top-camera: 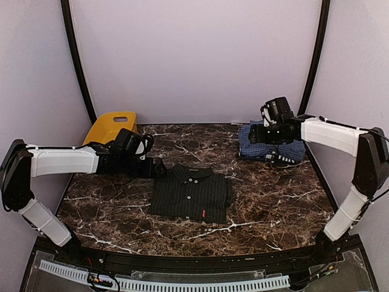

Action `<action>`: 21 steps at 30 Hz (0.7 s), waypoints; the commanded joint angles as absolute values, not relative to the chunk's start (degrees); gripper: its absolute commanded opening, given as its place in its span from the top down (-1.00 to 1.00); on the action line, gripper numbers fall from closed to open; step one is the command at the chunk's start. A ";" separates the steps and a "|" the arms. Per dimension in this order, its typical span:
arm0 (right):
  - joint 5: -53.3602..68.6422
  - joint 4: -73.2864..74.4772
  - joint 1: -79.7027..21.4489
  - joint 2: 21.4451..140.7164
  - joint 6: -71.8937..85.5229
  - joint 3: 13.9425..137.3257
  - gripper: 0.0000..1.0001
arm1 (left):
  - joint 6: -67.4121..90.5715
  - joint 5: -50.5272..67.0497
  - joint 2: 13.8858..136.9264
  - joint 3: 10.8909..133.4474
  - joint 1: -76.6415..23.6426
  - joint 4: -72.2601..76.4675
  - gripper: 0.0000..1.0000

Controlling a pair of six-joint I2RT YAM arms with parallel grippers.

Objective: Fold and stack the long sleeve shirts
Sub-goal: Adjust the square-folded shirt at the center of the board, then move the square-folded shirt to the corner of the board.

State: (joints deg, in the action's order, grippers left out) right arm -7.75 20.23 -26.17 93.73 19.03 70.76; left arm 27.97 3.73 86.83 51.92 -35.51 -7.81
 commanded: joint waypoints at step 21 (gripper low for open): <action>-8.72 20.85 -8.53 123.56 16.91 97.21 -0.54 | 27.38 3.87 85.25 51.97 -35.24 -9.94 -0.89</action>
